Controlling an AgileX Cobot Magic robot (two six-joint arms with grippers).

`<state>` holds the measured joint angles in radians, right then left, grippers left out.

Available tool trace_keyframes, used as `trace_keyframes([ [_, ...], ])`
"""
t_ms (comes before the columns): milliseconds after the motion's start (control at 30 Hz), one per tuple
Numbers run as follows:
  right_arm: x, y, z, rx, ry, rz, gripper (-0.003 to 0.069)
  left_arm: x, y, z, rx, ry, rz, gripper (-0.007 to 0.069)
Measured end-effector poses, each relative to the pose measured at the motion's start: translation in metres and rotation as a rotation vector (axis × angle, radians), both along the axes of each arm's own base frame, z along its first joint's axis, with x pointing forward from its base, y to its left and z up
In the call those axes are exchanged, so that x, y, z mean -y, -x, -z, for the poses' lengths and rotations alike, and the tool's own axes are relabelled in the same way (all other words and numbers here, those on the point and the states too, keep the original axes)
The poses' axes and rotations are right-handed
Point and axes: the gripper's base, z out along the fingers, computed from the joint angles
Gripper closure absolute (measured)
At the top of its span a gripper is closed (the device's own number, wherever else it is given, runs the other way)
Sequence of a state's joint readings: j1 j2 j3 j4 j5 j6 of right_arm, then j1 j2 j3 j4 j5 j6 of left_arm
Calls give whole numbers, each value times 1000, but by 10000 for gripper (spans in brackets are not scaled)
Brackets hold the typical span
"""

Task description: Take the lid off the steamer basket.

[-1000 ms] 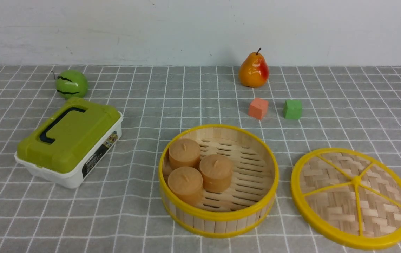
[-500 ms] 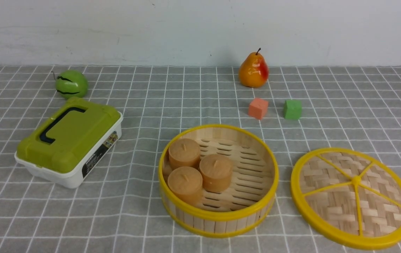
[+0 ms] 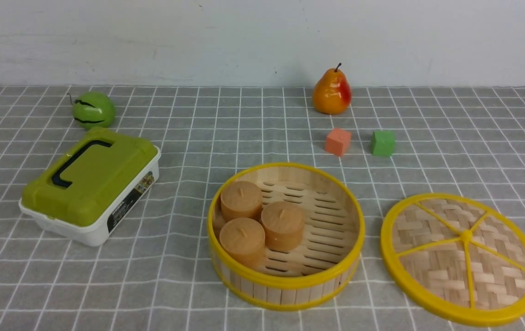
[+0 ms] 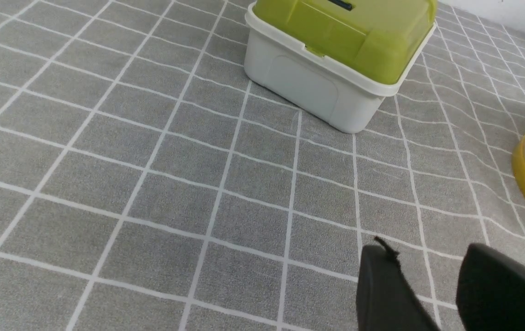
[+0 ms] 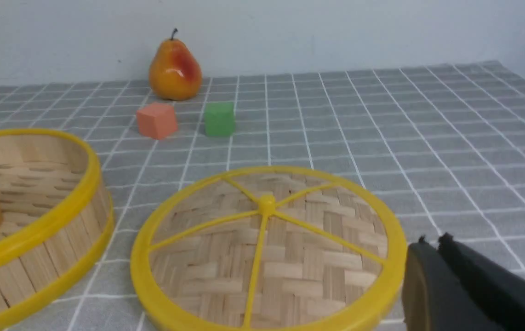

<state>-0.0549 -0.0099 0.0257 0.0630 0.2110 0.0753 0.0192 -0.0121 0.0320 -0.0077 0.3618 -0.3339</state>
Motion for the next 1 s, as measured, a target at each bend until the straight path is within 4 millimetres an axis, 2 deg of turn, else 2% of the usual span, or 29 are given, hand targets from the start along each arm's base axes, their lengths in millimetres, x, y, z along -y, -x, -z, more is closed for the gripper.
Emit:
trace_keyframes([
  [267, 0, 3, 13, -151, -30, -12, 648, 0, 0, 0, 0, 0, 0, 386],
  [1000, 0, 4, 13, -169, -25, -18, 620, 0, 0, 0, 0, 0, 0, 386],
])
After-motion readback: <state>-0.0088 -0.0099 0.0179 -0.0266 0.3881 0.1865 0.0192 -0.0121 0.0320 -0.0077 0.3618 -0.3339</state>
